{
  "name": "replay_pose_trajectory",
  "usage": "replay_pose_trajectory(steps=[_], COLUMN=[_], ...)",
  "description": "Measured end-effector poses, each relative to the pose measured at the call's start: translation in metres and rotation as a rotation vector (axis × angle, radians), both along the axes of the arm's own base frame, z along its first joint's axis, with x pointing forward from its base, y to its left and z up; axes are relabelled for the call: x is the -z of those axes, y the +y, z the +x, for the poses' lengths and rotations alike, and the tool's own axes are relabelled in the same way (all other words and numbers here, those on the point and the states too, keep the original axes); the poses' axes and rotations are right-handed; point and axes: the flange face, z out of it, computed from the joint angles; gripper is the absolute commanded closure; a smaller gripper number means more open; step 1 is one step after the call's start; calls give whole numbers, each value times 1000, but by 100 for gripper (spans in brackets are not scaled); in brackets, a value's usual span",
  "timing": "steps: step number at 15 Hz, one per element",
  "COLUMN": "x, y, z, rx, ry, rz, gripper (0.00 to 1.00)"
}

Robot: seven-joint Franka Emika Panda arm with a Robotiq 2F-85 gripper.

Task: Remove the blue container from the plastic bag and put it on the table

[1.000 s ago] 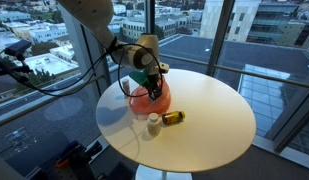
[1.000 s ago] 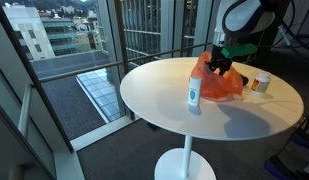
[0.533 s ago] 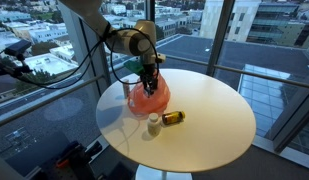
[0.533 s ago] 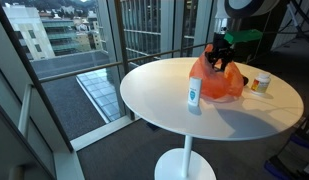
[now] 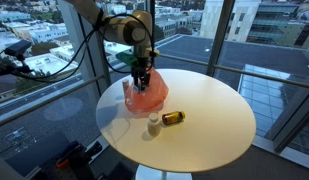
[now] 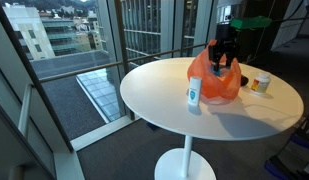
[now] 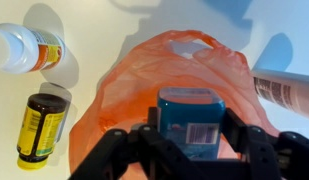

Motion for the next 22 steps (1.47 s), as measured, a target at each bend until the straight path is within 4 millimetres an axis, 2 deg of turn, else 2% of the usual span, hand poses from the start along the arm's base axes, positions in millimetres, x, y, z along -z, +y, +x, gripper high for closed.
replay_pose_trajectory(steps=[8,13,17,21,22], x=[-16,-28,-26,-23,-22], y=[8,11,21,38,41], z=[-29,-61,-86,-96,-98], rx=[-100,-155,-210,-258,-268], ry=[77,77,39,-43,-56], rz=[23,30,33,35,36], gripper=[61,61,61,61,36])
